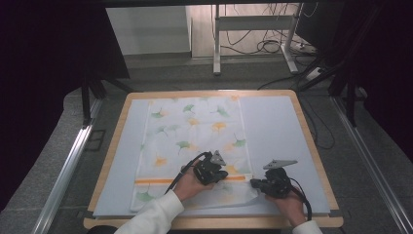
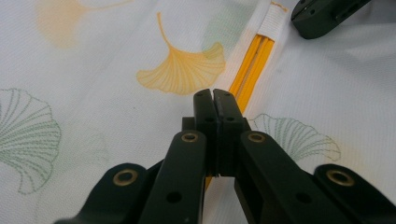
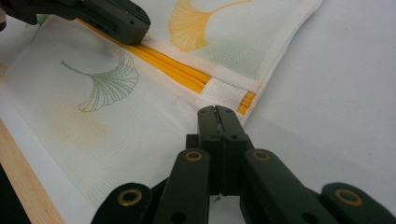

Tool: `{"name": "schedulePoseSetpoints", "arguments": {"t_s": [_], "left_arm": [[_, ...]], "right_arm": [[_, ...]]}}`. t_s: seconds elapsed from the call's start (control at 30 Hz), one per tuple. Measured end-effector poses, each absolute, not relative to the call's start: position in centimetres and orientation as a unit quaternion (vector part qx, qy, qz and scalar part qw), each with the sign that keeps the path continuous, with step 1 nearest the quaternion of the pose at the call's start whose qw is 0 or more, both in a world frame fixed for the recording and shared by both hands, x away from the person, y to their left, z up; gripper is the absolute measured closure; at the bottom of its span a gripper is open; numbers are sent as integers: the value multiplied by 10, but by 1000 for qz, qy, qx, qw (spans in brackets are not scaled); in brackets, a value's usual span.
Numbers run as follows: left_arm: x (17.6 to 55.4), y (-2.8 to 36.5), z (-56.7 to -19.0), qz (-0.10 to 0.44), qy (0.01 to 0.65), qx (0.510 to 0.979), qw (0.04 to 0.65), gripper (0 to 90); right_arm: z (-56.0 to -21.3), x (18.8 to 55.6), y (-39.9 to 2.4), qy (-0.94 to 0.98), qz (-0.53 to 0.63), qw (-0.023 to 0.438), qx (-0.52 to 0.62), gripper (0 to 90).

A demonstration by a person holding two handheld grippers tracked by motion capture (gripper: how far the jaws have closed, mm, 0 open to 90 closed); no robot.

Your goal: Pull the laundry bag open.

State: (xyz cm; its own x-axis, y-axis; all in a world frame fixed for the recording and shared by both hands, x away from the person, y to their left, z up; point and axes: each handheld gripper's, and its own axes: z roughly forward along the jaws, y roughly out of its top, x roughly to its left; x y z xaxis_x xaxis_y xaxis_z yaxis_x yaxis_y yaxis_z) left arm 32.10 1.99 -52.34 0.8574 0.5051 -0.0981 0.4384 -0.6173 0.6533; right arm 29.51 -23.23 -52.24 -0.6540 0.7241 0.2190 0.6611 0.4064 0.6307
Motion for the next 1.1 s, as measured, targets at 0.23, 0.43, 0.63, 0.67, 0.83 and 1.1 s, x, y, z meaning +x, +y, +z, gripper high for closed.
{"name": "schedulePoseSetpoints", "arguments": {"t_s": [0.23, 0.43, 0.63, 0.67, 0.83, 1.1], "left_arm": [[320, 26, -523, 46, 270, 897, 347, 900], [319, 27, -523, 46, 271, 897, 346, 900], [319, 30, -523, 47, 273, 897, 344, 900], [319, 31, -523, 47, 273, 897, 345, 900], [318, 34, -523, 46, 277, 896, 343, 900], [315, 43, -523, 51, 283, 894, 343, 900]], "right_arm": [[-522, 295, -232, 838, 355, 44, 413, 894], [-522, 295, -232, 839, 354, 44, 411, 894], [-522, 296, -233, 839, 354, 42, 411, 894], [-522, 296, -233, 839, 354, 42, 411, 894], [-522, 296, -233, 839, 355, 42, 411, 894], [-522, 296, -233, 840, 353, 39, 411, 894]]}}
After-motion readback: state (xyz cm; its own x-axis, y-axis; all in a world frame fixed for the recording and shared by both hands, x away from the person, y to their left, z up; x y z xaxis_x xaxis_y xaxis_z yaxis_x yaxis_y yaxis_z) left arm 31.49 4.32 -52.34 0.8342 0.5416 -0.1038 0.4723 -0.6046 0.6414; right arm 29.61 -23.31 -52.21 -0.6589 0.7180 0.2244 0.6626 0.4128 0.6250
